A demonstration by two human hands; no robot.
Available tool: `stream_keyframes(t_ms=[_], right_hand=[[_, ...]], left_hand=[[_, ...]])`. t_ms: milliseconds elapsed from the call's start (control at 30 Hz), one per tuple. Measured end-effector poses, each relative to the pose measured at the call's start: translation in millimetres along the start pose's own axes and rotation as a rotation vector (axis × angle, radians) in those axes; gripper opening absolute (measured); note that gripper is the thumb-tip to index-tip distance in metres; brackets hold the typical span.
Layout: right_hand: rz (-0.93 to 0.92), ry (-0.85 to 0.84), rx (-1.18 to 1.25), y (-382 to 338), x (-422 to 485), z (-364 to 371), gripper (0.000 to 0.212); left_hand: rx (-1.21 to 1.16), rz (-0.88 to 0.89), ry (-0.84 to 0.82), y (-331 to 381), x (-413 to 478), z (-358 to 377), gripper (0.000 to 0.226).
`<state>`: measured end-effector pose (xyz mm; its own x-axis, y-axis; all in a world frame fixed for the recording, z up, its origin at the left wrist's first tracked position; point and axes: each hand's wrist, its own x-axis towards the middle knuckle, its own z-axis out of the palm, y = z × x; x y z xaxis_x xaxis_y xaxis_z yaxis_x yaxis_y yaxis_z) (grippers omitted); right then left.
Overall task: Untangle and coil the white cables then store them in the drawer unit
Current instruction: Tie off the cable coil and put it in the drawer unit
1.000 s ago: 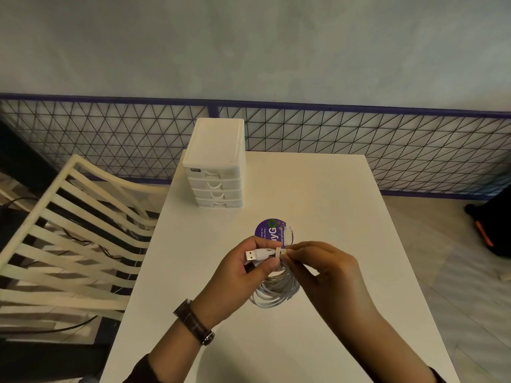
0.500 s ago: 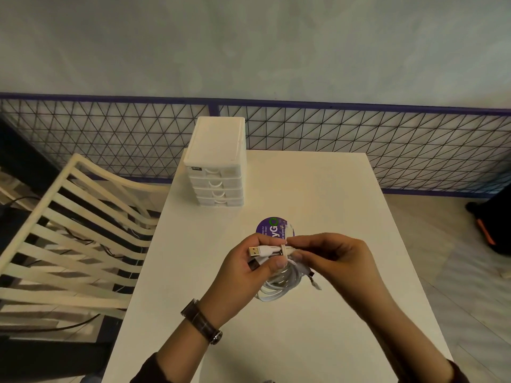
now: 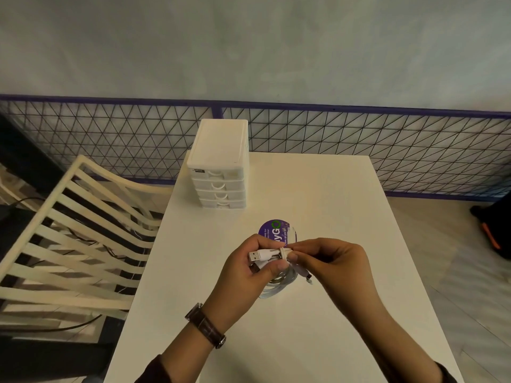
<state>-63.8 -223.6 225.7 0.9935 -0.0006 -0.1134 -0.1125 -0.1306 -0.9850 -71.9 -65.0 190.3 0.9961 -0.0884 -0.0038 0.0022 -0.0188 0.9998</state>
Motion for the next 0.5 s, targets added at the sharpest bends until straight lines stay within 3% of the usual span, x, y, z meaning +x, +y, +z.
stream_keyframes(t_ms=[500], right_hand=[[0.001, -0.024, -0.150, -9, -3, -4, 0.017]], left_hand=[[-0.048, -0.054, -0.026, -7, 3, 4, 0.019]])
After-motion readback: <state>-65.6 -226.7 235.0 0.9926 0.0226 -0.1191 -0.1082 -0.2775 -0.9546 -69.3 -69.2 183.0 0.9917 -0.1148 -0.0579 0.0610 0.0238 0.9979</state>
